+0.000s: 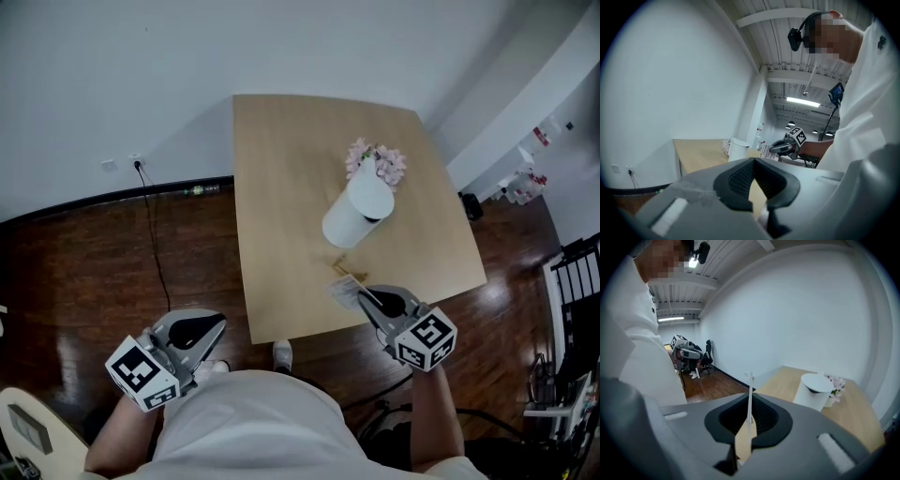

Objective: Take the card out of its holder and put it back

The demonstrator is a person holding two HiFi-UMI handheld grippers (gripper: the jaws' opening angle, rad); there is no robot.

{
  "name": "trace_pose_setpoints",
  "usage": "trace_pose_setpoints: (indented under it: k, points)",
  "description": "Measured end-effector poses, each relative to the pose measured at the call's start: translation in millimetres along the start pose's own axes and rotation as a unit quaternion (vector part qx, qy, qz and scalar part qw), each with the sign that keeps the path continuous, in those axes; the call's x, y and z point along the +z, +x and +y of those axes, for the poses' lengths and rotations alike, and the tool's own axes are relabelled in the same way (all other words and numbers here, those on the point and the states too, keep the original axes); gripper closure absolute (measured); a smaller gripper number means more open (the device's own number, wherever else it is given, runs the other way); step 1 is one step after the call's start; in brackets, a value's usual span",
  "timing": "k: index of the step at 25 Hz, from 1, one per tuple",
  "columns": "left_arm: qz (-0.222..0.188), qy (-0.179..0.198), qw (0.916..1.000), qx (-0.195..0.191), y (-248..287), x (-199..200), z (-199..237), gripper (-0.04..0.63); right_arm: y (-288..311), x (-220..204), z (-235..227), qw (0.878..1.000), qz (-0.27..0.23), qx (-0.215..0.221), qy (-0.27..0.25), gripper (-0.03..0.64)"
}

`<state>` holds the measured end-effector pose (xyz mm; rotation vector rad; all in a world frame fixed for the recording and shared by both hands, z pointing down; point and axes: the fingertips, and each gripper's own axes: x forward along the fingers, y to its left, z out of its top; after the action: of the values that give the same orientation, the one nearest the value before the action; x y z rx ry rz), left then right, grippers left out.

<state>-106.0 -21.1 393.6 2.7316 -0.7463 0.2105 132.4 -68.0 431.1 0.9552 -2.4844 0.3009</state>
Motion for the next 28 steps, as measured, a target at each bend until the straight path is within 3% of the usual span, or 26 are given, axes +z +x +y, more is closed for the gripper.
trace_pose_setpoints:
  k: [6,12,28]
  points:
    - [0.005,-0.002,0.9998,0.022,41.5,7.4,1.0,0.592,11.4,-29.4,-80.0,1.0,0.01,-0.006,0.006,0.597]
    - [0.008,-0.01,0.9987,0.049,68.5,11.4,4.9,0.592,29.7,-53.5,-125.6,1.0,0.026,0.005,0.005,0.597]
    - [0.022,-0.022,0.9962,0.082,107.3,13.7,5.1,0.593,54.4,-87.9,-165.5,0.998,0.034,0.033,0.033,0.597]
